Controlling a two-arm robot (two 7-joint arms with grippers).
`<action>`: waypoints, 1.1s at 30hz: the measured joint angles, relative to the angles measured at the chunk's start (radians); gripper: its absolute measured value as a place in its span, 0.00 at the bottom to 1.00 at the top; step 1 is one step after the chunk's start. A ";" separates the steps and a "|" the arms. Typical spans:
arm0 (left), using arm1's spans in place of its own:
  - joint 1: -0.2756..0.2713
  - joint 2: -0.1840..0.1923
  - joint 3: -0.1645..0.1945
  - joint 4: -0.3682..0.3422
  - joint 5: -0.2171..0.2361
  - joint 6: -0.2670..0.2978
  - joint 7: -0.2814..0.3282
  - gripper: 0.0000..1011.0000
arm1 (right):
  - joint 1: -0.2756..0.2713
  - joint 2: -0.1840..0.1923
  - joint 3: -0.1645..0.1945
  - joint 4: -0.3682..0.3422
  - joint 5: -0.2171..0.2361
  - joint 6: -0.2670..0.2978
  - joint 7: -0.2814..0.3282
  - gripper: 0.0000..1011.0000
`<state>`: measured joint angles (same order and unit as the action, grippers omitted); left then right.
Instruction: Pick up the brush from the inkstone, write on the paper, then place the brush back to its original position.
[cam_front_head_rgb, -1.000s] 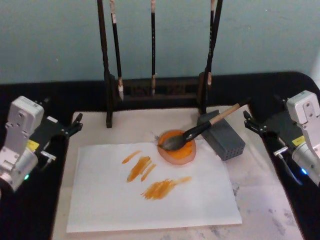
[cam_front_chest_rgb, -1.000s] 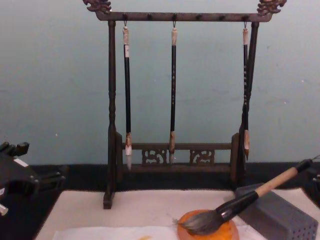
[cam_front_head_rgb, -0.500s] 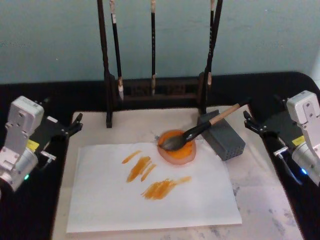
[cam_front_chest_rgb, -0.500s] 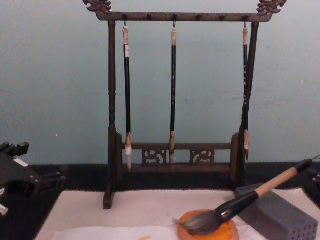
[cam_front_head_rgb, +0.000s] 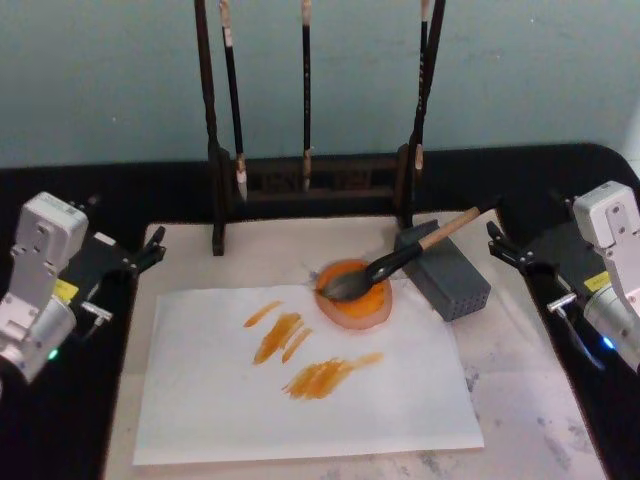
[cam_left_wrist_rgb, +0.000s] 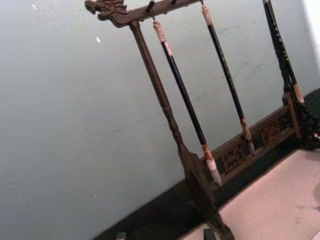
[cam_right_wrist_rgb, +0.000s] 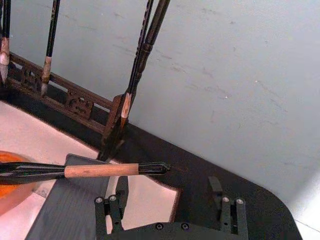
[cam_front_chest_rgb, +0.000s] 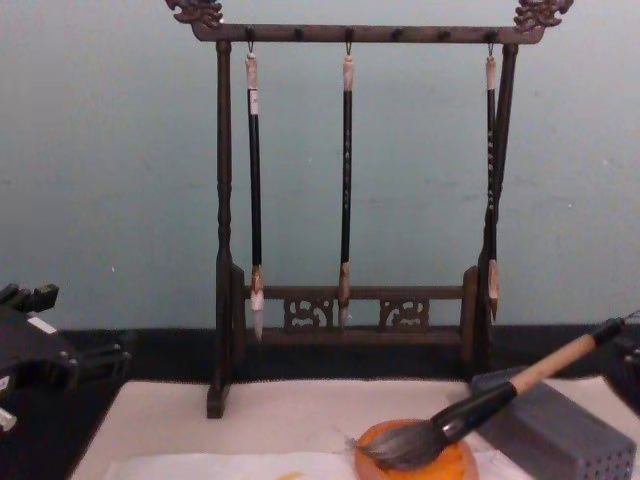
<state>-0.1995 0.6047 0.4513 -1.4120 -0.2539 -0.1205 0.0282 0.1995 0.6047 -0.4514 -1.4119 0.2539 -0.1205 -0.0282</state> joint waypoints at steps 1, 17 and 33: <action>0.000 0.000 0.000 0.000 0.000 0.000 0.000 0.99 | 0.000 0.000 0.000 0.000 0.000 0.000 0.000 0.99; 0.000 0.000 0.000 0.000 0.000 0.000 0.000 0.99 | -0.021 -0.001 0.030 -0.034 0.039 0.001 0.031 0.99; 0.000 0.000 0.000 0.000 0.000 0.000 0.000 0.99 | -0.130 -0.102 0.191 -0.098 0.392 0.068 0.176 0.99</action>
<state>-0.1995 0.6047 0.4514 -1.4119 -0.2539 -0.1205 0.0283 0.0698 0.5032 -0.2608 -1.5094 0.6458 -0.0522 0.1474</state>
